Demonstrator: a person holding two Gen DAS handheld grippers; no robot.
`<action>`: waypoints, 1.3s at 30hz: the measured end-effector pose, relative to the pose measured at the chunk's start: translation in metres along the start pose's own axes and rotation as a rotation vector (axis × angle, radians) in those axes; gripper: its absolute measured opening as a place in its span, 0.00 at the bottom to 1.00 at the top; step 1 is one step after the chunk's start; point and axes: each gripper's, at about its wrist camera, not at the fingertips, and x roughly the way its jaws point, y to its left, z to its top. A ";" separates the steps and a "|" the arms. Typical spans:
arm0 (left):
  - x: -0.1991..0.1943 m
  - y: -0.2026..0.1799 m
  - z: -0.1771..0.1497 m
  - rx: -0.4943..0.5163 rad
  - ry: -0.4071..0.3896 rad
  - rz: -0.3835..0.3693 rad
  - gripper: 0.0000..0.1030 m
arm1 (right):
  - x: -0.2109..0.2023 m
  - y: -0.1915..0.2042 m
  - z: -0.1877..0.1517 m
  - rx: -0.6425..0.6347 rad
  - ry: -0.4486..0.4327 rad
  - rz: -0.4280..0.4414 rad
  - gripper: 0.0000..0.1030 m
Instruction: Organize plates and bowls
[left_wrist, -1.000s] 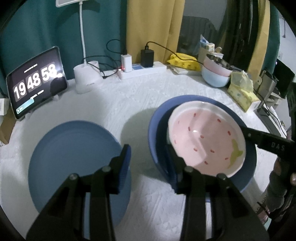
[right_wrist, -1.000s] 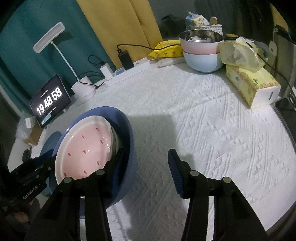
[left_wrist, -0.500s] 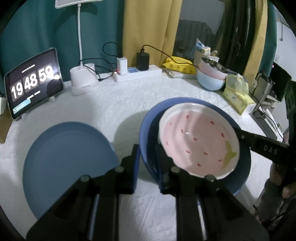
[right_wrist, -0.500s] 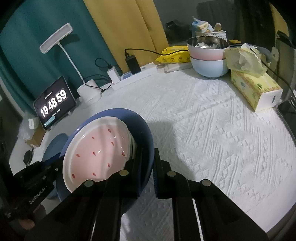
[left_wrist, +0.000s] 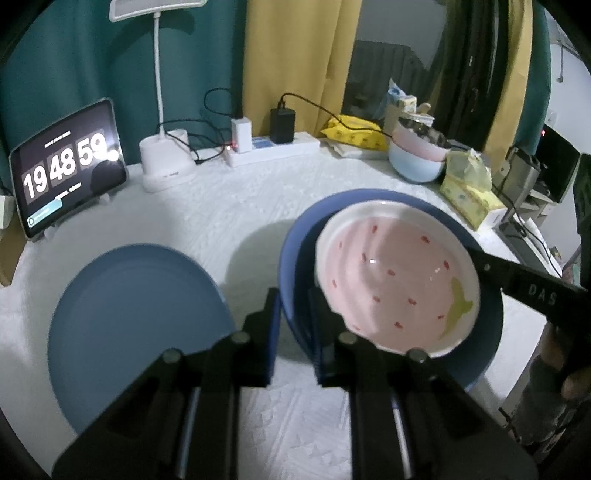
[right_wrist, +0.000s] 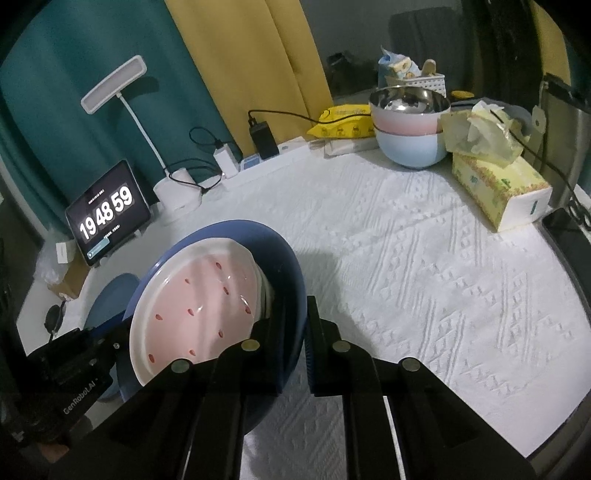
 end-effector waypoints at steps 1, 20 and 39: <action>-0.001 0.000 0.001 0.000 -0.004 0.000 0.13 | -0.002 0.001 0.001 0.000 -0.004 0.001 0.10; -0.040 0.016 0.013 -0.026 -0.080 0.005 0.13 | -0.028 0.032 0.013 -0.042 -0.057 0.014 0.10; -0.072 0.063 0.014 -0.081 -0.140 0.031 0.13 | -0.029 0.089 0.021 -0.120 -0.072 0.041 0.10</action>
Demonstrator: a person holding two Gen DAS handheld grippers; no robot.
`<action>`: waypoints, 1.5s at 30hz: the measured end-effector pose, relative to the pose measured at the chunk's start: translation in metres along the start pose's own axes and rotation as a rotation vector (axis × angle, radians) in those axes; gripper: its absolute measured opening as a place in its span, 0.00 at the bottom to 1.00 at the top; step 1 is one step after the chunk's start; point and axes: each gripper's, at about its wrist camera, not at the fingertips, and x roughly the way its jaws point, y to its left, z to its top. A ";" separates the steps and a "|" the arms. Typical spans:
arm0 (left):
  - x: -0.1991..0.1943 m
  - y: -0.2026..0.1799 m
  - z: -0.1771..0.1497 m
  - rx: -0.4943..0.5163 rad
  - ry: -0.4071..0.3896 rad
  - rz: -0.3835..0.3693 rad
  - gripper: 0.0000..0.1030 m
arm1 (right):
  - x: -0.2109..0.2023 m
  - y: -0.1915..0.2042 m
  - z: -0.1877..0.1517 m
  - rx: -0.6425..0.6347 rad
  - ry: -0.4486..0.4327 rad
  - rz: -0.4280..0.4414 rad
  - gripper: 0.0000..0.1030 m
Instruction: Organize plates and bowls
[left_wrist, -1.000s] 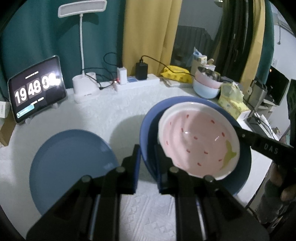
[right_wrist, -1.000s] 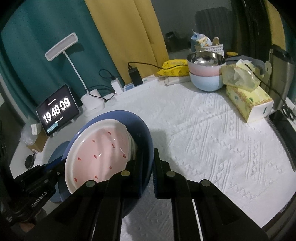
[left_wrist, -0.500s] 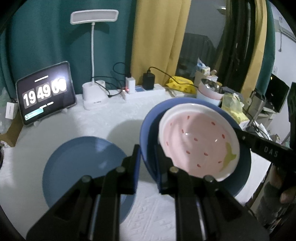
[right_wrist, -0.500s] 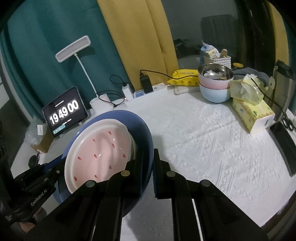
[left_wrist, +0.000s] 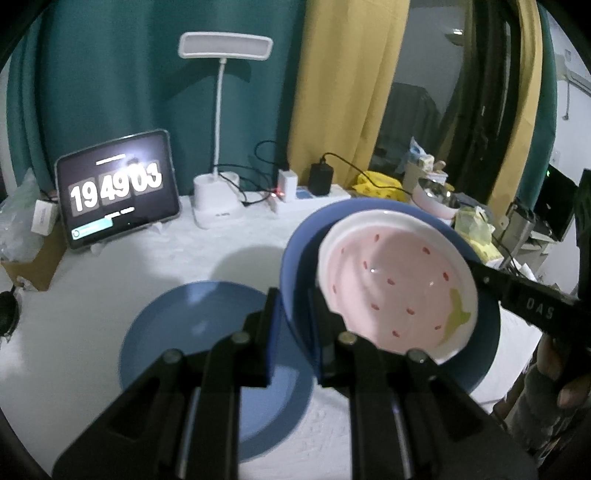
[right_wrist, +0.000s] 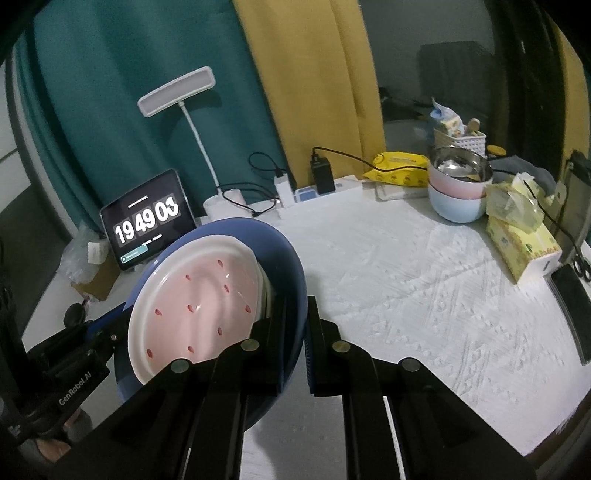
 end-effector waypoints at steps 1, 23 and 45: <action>-0.002 0.004 0.000 -0.004 -0.004 0.003 0.13 | 0.001 0.003 0.000 -0.003 0.000 0.002 0.10; -0.008 0.081 -0.003 -0.086 -0.017 0.102 0.13 | 0.051 0.075 0.003 -0.078 0.063 0.078 0.10; 0.021 0.121 -0.014 -0.124 0.043 0.164 0.13 | 0.115 0.095 -0.010 -0.057 0.199 0.101 0.10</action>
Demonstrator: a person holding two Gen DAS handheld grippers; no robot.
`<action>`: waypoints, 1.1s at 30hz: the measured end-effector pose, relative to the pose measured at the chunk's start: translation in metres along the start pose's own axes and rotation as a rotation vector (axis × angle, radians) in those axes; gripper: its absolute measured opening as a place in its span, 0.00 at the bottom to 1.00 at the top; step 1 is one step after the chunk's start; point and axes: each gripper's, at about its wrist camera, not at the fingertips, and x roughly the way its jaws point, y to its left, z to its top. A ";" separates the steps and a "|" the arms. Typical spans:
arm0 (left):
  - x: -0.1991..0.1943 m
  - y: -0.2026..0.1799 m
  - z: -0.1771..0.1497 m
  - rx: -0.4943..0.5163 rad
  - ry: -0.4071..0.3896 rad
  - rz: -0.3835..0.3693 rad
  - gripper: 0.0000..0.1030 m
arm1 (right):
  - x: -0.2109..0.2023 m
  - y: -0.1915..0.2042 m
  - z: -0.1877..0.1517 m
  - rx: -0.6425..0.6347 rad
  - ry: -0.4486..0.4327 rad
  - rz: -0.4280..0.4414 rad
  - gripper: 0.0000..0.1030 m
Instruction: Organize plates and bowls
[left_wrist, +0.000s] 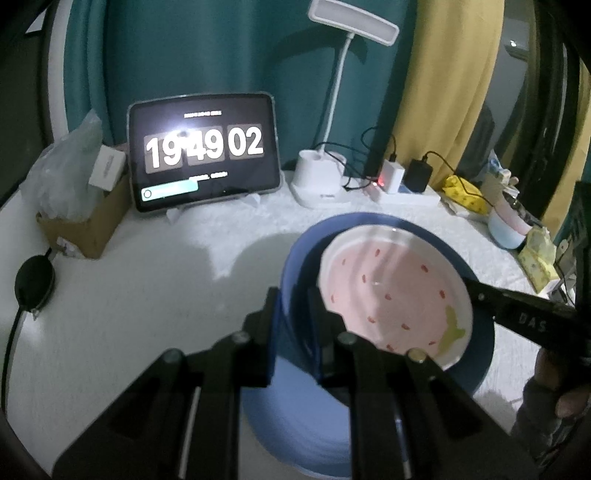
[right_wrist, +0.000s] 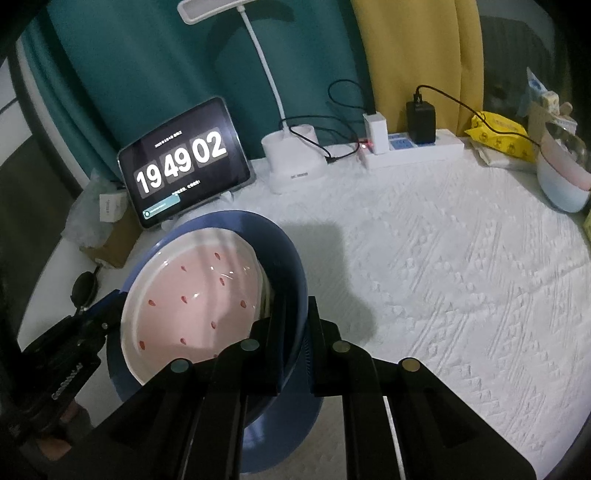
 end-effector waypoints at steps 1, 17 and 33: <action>0.000 -0.001 0.000 0.003 -0.003 0.003 0.13 | 0.000 0.000 0.000 -0.003 -0.001 -0.006 0.10; -0.004 -0.009 -0.006 0.016 0.009 0.062 0.17 | -0.006 0.004 -0.004 -0.048 -0.031 -0.081 0.22; -0.032 -0.014 -0.015 0.011 -0.030 0.058 0.43 | -0.033 0.004 -0.018 -0.061 -0.062 -0.098 0.32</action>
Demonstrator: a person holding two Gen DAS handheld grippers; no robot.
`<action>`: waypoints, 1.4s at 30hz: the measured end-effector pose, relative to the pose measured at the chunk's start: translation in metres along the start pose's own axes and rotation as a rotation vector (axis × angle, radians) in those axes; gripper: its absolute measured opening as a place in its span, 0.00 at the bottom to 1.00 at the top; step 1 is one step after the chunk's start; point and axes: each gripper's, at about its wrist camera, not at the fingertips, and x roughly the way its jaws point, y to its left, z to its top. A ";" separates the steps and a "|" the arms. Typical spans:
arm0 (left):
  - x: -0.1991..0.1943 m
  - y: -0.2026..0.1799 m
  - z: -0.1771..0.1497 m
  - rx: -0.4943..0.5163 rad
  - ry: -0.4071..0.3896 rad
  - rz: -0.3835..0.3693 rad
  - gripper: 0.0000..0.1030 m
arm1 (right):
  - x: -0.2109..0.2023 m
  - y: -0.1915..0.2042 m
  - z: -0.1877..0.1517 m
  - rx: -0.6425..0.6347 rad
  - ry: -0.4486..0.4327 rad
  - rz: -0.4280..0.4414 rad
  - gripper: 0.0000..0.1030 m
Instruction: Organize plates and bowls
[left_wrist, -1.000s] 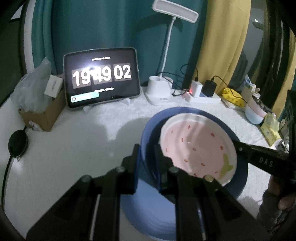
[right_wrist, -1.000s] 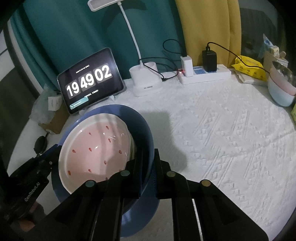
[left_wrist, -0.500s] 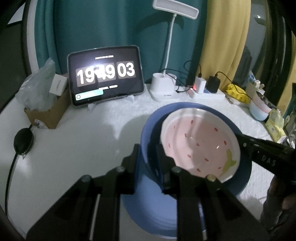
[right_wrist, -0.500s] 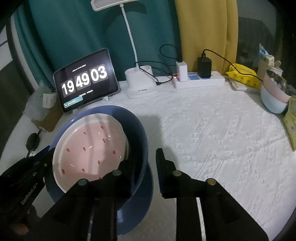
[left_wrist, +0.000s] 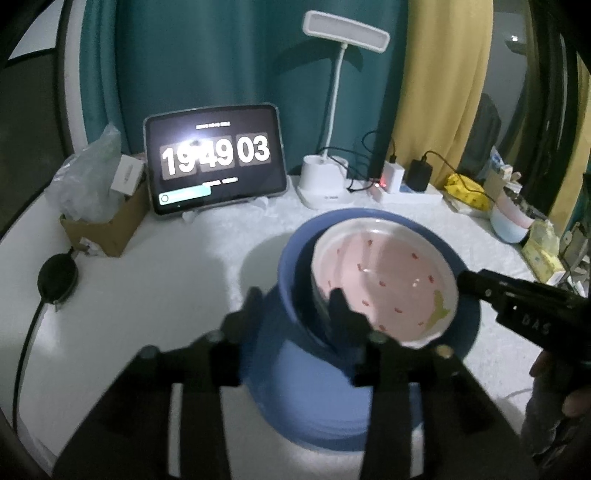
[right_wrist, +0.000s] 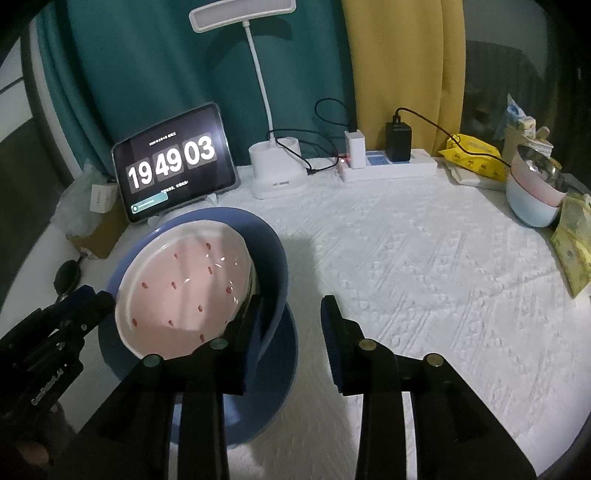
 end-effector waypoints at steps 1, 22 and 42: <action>-0.004 0.000 -0.001 -0.001 -0.007 -0.003 0.45 | -0.003 0.000 -0.001 -0.001 -0.003 0.000 0.32; -0.062 -0.028 -0.018 0.039 -0.096 -0.035 0.64 | -0.061 -0.007 -0.027 -0.010 -0.074 -0.027 0.33; -0.130 -0.059 -0.014 0.049 -0.221 -0.102 0.87 | -0.151 -0.023 -0.041 -0.016 -0.240 -0.098 0.40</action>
